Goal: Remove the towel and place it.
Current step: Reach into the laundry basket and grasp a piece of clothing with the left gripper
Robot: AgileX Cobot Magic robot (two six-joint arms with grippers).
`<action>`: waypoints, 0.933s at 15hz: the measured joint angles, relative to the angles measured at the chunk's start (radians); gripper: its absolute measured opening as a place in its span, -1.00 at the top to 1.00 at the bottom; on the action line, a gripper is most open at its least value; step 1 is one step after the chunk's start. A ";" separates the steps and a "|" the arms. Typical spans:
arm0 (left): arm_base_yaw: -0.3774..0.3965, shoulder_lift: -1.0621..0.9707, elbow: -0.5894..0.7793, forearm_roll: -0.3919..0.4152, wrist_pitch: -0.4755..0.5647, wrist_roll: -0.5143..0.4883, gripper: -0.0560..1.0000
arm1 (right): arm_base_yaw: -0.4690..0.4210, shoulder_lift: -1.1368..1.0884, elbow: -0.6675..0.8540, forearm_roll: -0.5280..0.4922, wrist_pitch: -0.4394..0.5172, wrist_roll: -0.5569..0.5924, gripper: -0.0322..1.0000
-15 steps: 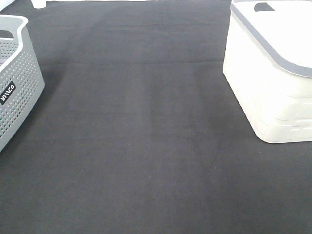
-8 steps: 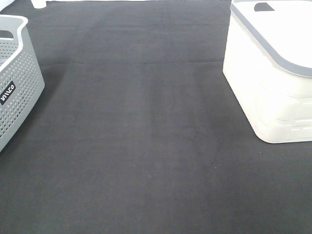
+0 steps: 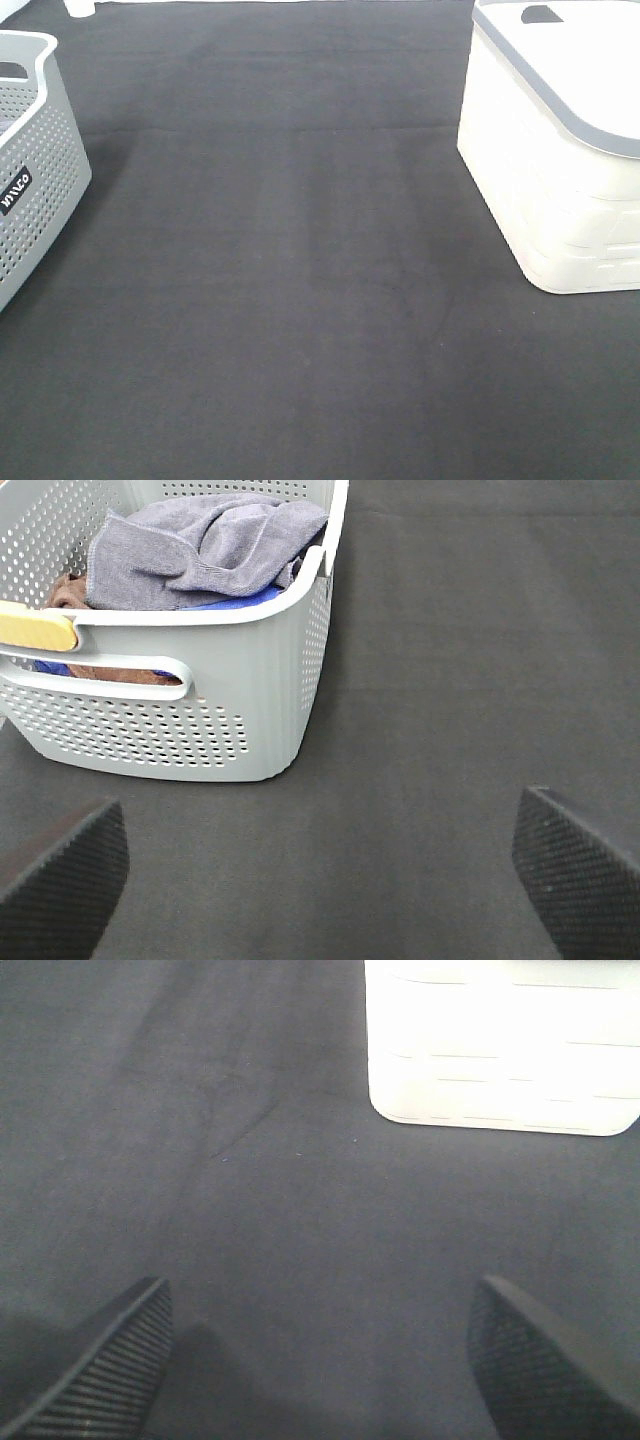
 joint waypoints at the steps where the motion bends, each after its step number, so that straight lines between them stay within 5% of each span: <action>1: 0.000 0.000 0.000 0.000 0.000 -0.003 -0.97 | 0.000 0.000 0.000 0.000 0.000 0.000 -0.57; 14: 0.000 0.000 0.000 -0.044 0.000 0.054 -0.97 | 0.000 0.000 0.000 0.000 0.000 0.000 -0.57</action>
